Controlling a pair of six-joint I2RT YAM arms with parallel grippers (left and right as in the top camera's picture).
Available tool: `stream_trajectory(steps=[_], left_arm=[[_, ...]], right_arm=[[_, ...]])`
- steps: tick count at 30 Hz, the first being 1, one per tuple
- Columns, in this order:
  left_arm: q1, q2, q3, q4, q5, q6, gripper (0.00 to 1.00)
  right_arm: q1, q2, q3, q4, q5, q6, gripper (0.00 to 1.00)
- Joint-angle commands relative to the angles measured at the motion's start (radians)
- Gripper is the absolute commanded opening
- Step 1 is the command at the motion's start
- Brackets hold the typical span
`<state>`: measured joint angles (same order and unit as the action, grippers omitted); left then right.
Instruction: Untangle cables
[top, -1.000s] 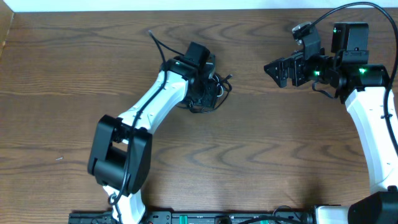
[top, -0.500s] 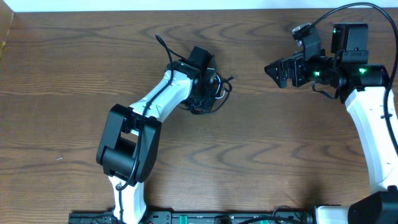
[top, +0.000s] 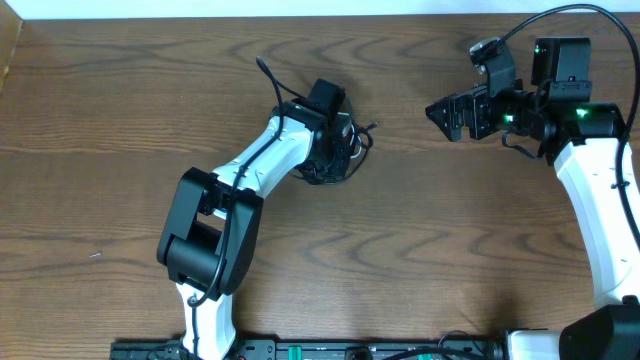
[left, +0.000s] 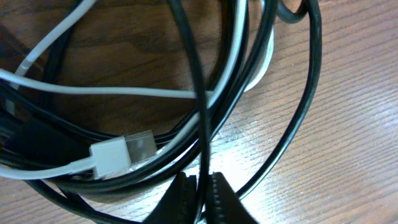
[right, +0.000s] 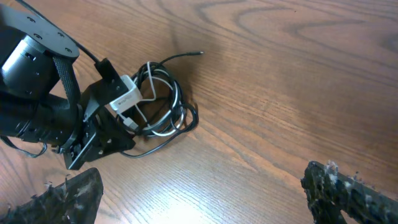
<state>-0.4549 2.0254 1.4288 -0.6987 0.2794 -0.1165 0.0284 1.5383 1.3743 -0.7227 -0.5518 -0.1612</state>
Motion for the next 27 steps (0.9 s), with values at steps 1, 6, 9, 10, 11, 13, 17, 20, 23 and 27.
stream_trajectory(steps=[1,6,9,10,11,13,17,20,23,27], left_arm=[[-0.001,-0.014,-0.005,-0.002,0.004,-0.001,0.07],[0.0,-0.117,0.035,0.002,0.005,-0.001,0.07],[0.0,-0.212,0.045,0.024,0.006,-0.035,0.07],[0.0,-0.25,0.045,0.034,0.008,-0.051,0.08],[0.0,-0.286,0.045,0.045,0.009,-0.064,0.07],[0.0,-0.356,0.045,0.064,0.009,-0.085,0.07],[0.0,-0.464,0.045,0.101,0.009,-0.116,0.07],[0.0,-0.514,0.045,0.121,0.008,-0.12,0.07],[0.0,-0.532,0.045,0.132,0.008,-0.126,0.07],[0.0,-0.527,0.045,0.132,0.008,-0.13,0.07]], right_arm=[[0.006,0.007,0.018,-0.004,0.0,0.011,0.99],[0.006,0.007,0.018,-0.002,0.0,0.018,0.98],[0.006,0.007,0.018,0.009,-0.001,0.053,0.98],[0.006,0.007,0.018,0.014,-0.001,0.066,0.97],[0.007,0.007,0.018,0.021,-0.001,0.081,0.97],[0.014,0.007,0.018,0.034,-0.001,0.109,0.96],[0.047,0.007,0.018,0.067,-0.001,0.151,0.95],[0.075,0.007,0.018,0.092,-0.001,0.175,0.94],[0.103,0.007,0.018,0.108,-0.001,0.21,0.93],[0.131,0.007,0.018,0.122,-0.001,0.256,0.91]])
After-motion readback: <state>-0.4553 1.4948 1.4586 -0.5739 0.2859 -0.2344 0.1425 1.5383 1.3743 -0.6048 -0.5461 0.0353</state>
